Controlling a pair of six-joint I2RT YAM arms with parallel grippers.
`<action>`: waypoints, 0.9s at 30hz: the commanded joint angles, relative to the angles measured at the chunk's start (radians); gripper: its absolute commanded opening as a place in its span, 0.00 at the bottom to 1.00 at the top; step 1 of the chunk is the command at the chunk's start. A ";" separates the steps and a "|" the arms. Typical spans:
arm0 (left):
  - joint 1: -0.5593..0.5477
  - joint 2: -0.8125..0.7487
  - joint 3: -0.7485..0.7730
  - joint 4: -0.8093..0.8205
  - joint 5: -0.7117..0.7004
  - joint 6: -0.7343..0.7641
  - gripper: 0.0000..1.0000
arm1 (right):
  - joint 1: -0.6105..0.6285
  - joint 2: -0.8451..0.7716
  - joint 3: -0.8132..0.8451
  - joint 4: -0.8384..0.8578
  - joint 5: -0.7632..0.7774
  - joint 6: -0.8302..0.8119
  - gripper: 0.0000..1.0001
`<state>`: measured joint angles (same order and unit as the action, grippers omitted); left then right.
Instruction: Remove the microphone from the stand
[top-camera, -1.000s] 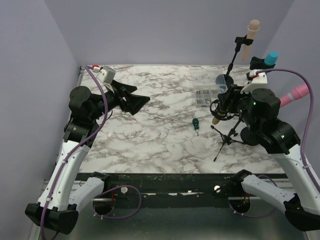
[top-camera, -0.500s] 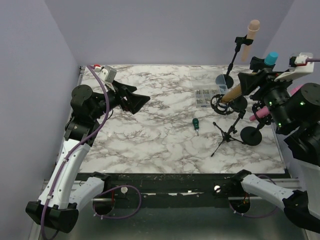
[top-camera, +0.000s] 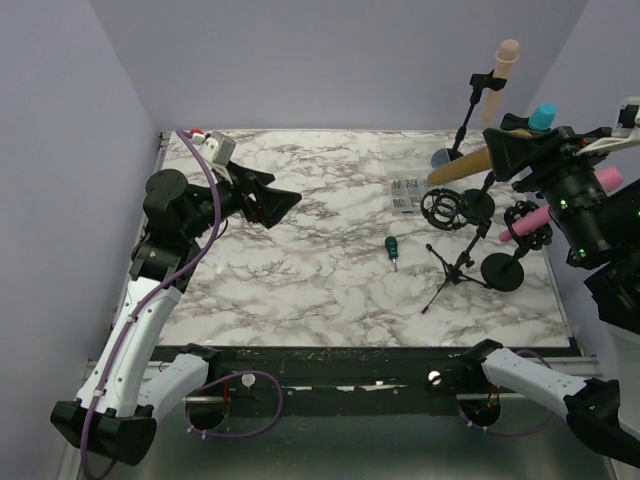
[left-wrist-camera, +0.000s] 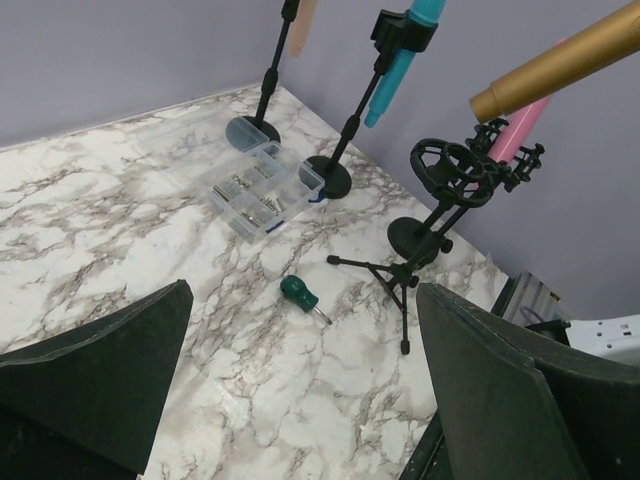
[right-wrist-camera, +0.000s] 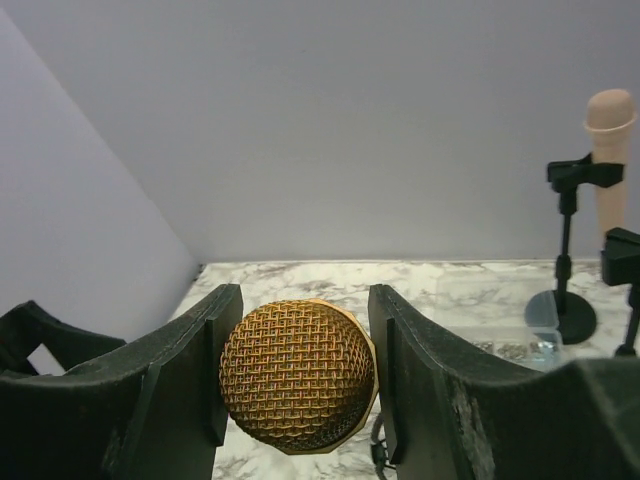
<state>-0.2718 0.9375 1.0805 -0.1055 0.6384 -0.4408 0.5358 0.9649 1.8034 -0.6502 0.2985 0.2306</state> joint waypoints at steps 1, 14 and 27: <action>-0.016 0.007 0.006 -0.013 -0.040 0.035 0.99 | 0.004 0.045 -0.075 0.076 -0.185 0.110 0.01; -0.048 0.059 0.005 -0.032 -0.077 0.064 0.99 | 0.004 0.210 -0.397 0.261 -0.674 0.423 0.01; -0.223 -0.074 -0.157 -0.151 -0.053 -0.056 0.99 | 0.009 0.128 -0.705 0.558 -0.793 0.585 0.01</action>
<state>-0.3889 0.9516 0.9855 -0.1833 0.5678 -0.4656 0.5388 1.1488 1.1263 -0.2203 -0.4583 0.7780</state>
